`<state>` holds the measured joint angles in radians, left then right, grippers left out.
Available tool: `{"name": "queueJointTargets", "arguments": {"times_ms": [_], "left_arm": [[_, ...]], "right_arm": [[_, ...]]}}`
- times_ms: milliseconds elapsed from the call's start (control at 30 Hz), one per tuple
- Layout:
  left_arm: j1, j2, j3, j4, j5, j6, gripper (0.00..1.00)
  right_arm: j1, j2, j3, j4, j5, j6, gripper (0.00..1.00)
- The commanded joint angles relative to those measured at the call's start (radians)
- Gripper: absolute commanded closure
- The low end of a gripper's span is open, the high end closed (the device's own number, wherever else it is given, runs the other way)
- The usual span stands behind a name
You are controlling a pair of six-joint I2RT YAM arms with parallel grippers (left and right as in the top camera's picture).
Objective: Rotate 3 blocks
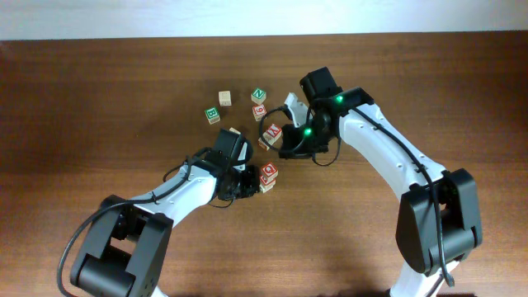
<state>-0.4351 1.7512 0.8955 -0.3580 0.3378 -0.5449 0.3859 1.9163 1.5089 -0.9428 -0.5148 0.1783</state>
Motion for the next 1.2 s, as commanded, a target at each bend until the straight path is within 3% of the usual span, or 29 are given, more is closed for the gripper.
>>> {"name": "queueJointTargets", "arguments": {"times_ms": [0, 200, 1167], "left_arm": [[0.007, 0.006, 0.021, -0.002, 0.01, 0.013, 1.0], [0.007, 0.006, 0.021, -0.002, 0.006, 0.013, 1.0], [0.007, 0.006, 0.021, -0.002, 0.006, 0.013, 1.0]], "right_arm": [[0.005, 0.009, -0.012, 0.0, 0.069, -0.017, 0.96], [-0.014, 0.01, -0.163, 0.163, -0.075, -0.017, 0.96], [0.048, 0.03, -0.191, 0.158, 0.0, 0.044, 0.96]]}}
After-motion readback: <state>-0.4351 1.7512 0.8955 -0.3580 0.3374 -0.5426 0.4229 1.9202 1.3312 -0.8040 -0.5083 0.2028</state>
